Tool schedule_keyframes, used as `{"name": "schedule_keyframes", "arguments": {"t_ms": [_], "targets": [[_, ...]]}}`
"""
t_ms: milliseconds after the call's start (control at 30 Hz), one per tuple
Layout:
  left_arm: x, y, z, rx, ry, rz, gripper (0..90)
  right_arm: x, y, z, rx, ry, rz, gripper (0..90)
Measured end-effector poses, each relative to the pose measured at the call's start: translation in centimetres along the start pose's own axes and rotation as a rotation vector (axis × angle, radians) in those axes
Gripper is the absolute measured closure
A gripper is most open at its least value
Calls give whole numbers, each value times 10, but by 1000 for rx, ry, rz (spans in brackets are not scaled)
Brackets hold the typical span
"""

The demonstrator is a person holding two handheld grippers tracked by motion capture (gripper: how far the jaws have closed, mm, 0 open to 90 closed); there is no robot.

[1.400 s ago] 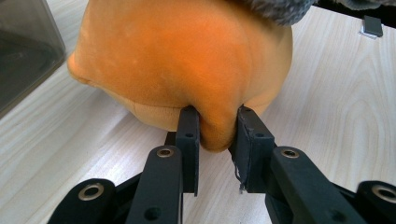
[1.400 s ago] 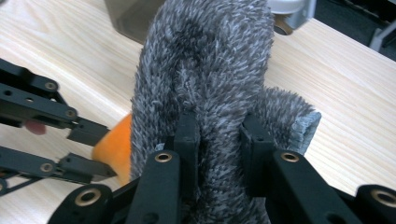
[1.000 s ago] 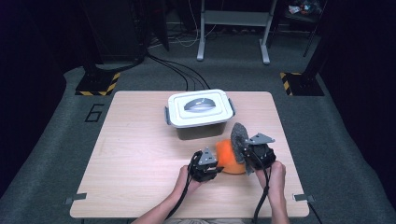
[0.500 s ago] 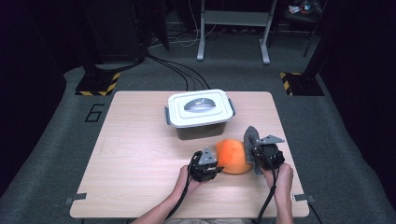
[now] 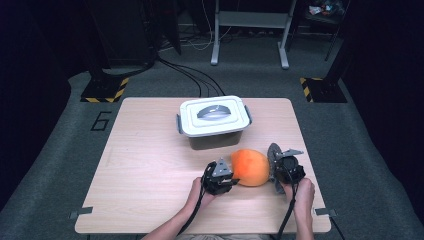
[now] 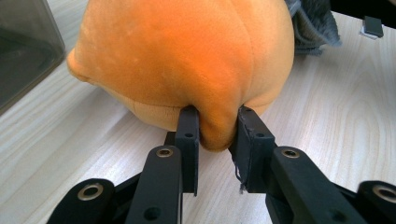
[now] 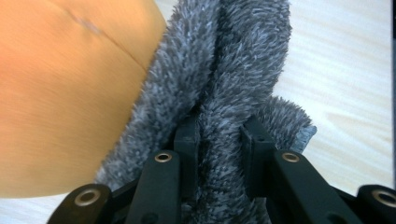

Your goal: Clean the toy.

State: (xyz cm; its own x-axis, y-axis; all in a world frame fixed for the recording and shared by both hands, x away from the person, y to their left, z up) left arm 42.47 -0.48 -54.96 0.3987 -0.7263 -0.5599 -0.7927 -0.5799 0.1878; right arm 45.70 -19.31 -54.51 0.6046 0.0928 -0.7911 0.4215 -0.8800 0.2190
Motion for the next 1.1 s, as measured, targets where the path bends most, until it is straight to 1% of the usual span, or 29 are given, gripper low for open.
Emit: {"name": "schedule_keyframes", "arguments": {"t_ms": [133,167,200,300,367,400,467,533,567,633,700,800,867,933,967,1033,1067,1100], "targets": [[0,0,0,0,-5,0,729,9,-1,8,13,-33,-10,719],[0,0,0,1,-5,-1,729,10,-1,8,10,-30,-13,719],[0,0,0,0,-5,-1,728,10,-2,9,18,-38,-15,719],[0,-1,1,-1,-9,-3,728,6,1,7,16,-21,-8,718],[0,-1,1,-4,-6,-3,728,-1,4,4,16,2,3,718],[-1,-1,2,-3,-15,1,728,-6,5,2,20,16,10,719],[-1,-2,2,-4,-12,1,729,-17,6,-2,21,39,17,718],[-1,-2,2,-5,-11,1,728,-29,6,-8,20,75,25,718],[-1,-2,2,-6,-12,2,729,-35,7,-11,14,93,32,718],[-1,-2,2,-8,-8,0,728,-48,6,-16,-5,129,31,718],[-1,-2,2,-5,-10,1,728,-60,3,-23,-19,160,34,718],[-1,-2,2,-4,-10,1,728,-74,-5,-31,-38,199,11,717],[-1,-2,2,-4,-12,1,727,-79,-12,-34,-65,202,1,717],[-1,-2,2,-6,-11,1,725,-78,-21,-37,-79,205,-20,717],[-1,-2,2,-6,-11,1,724,-76,-25,-37,-89,192,-31,717],[0,-3,2,-6,-10,-2,721,-69,-33,-37,-94,167,-43,716],[-1,-3,2,-7,-10,-1,719,-64,-35,-35,-108,152,-51,715],[-1,-3,2,-9,-11,-1,715,-61,-36,-35,-107,147,-52,715]]}}
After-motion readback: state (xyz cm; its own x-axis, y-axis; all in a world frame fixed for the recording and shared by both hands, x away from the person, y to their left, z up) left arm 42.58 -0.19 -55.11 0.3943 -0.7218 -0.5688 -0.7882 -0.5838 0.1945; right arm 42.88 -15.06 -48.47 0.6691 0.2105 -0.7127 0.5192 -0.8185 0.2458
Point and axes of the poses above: each handheld gripper's, and its own axes: x roughly forward along the jaws, z roughly out of its underside, y roughly to its right, the point moved 9 cm from there along x, roughly forward along the jaws, and after that the axes turned 10 degrees about -x, right-handed, at the moved point
